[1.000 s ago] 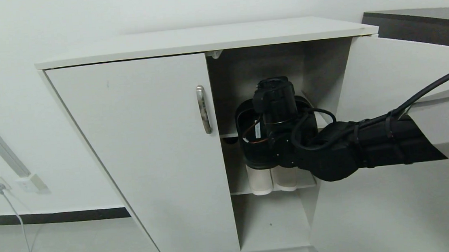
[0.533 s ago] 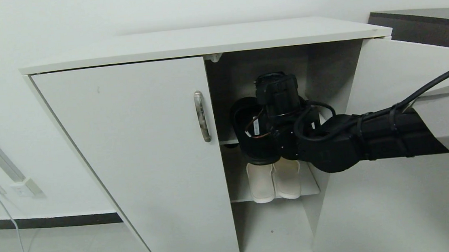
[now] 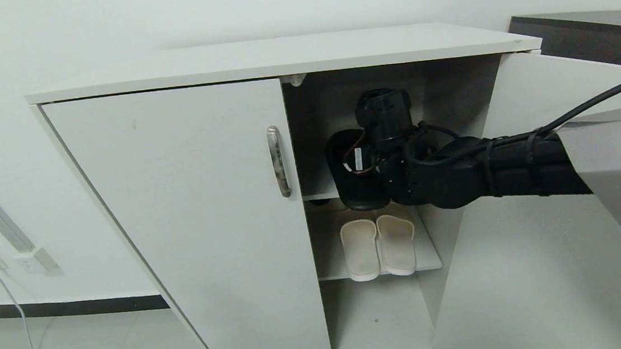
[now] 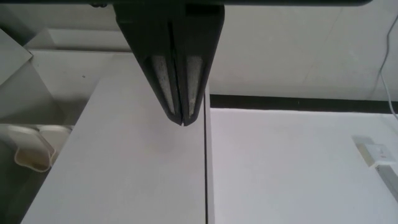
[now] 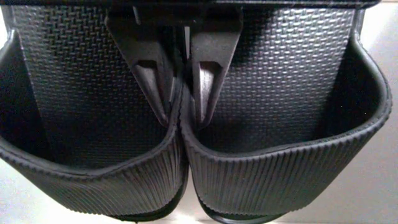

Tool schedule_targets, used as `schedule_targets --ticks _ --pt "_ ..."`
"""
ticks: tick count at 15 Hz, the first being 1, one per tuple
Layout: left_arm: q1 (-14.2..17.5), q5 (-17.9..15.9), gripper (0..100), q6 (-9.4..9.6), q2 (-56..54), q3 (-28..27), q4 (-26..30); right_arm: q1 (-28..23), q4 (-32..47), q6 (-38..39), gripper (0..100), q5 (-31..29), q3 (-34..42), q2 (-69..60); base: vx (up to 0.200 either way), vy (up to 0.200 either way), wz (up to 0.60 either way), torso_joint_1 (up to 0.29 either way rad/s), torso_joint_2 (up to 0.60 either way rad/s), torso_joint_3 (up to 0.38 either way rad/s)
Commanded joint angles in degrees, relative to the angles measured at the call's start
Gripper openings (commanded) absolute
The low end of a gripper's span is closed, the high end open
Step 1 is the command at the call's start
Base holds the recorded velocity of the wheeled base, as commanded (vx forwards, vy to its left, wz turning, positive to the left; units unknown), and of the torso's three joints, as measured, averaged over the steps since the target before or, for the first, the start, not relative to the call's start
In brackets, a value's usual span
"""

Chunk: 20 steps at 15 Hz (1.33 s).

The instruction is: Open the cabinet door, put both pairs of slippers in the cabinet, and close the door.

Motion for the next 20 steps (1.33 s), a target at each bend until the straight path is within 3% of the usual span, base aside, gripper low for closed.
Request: schedule_targets --ticks 1,5,13,14,17,20 --pt "-0.04 0.0 0 -0.03 0.04 0.0 -0.01 -0.83 -0.15 -0.1 0 0.02 -3.15 3.24 0.0 0.0 0.0 0.0 0.0 0.0" --pt "0.05 0.0 0 -0.03 0.04 0.0 -0.01 -2.24 0.11 -0.98 0 0.02 -8.59 6.76 0.0 0.0 0.0 0.0 0.0 0.0" --pt "0.05 0.0 0 -0.03 0.04 0.0 -0.01 -2.76 0.11 -1.33 0 0.19 -8.77 7.2 0.0 0.0 0.0 0.0 0.0 0.0" --pt "-0.04 0.0 0 -0.03 0.04 0.0 -0.01 -2.76 0.2 -1.33 100 0.19 -8.59 7.11 0.0 0.0 0.0 0.0 0.0 0.0" --pt "0.05 0.0 0 -0.12 0.04 0.0 -0.01 -2.5 0.29 -1.33 100 -0.16 -7.28 5.7 0.0 0.0 0.0 0.0 0.0 0.0" --pt "0.05 0.0 0 -0.12 0.04 0.0 -0.01 -1.36 -0.41 -0.72 100 -0.16 -0.42 0.43 0.0 0.0 0.0 0.0 0.0 0.0"
